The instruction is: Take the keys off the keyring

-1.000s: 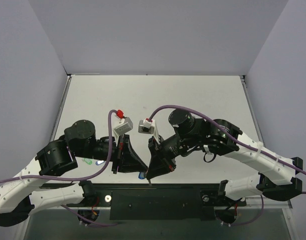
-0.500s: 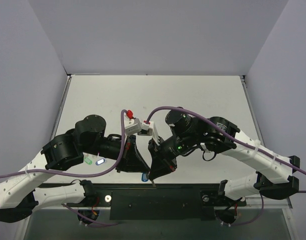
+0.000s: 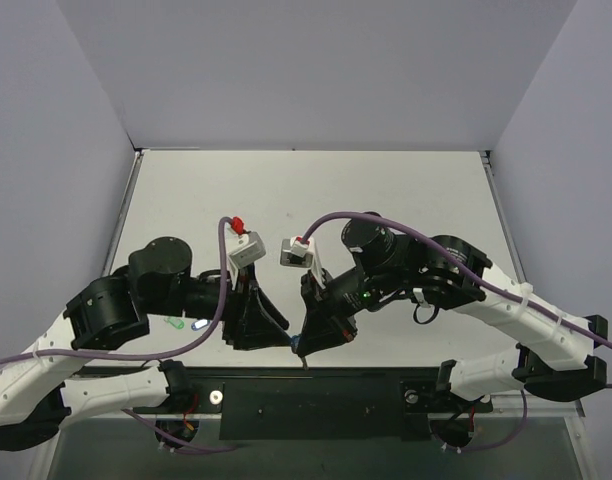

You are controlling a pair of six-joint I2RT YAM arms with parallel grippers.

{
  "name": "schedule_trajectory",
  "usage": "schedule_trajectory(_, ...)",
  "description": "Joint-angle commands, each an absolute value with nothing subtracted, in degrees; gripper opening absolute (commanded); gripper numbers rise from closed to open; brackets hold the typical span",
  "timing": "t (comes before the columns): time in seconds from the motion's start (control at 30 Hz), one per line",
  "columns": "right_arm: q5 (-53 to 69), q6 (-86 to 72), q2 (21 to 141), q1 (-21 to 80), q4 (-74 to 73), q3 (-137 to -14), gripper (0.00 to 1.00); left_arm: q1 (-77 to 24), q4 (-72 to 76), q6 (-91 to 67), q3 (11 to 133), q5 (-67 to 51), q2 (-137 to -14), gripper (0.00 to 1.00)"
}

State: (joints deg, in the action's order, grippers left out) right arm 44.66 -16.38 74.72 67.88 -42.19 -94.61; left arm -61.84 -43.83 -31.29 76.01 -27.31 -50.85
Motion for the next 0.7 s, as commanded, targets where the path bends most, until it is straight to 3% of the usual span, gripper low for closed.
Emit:
schedule_trajectory(0.0,45.18,-17.05,71.81,68.12,-38.15,-94.75,0.00,-62.14,-40.53,-32.96,77.61,-24.69,-47.82,0.53)
schedule_trajectory(0.67,44.91,-18.10,71.89,68.99,-36.21,-95.36,0.00,-62.14,-32.26,-35.07,73.74,-29.26,-47.55,0.51)
